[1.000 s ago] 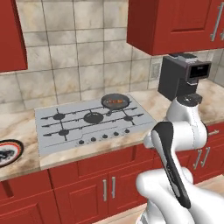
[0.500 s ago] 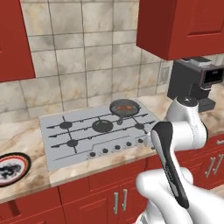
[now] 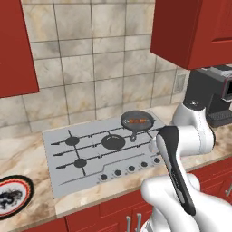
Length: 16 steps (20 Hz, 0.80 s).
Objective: Place the cold items (kiwi and avocado) from the fridge in one tupperware on the dining counter. Place the warm items (kebab skewer and hot dog) in the stove area in another tupperware.
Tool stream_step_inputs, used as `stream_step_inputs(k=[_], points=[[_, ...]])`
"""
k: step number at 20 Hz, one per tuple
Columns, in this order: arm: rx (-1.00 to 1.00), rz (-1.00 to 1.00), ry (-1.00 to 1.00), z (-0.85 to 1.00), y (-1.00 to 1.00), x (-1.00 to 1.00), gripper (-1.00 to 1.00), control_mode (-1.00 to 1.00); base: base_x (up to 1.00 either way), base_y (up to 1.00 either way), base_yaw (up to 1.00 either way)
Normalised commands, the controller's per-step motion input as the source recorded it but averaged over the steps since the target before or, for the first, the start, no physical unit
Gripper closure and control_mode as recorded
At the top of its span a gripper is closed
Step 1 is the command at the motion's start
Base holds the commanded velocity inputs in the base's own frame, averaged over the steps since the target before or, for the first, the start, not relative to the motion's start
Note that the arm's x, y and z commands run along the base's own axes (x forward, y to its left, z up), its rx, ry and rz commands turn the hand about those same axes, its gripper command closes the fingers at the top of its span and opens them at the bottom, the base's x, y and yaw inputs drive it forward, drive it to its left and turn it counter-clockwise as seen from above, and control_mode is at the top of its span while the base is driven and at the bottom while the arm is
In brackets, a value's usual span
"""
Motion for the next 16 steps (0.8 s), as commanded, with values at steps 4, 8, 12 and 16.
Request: stream_step_inputs(k=[4, 8, 12, 16], points=[[0.00, 0.00, 0.00, 0.00, 0.00, 0.00, -1.00, 1.00, 0.41, 0.08, 0.00], [0.00, 0.00, 0.00, 0.01, 0.00, 0.28, -1.00, -1.00, 0.00, 0.00, 0.00], [-0.07, 0.06, 0.02, 0.22, 0.00, 0.74, -1.00, -1.00, 0.00, 0.00, 0.00], [-0.09, 0.08, 0.08, 0.28, 0.00, 0.83, -1.00, -1.00, 0.00, 0.00, 0.00]])
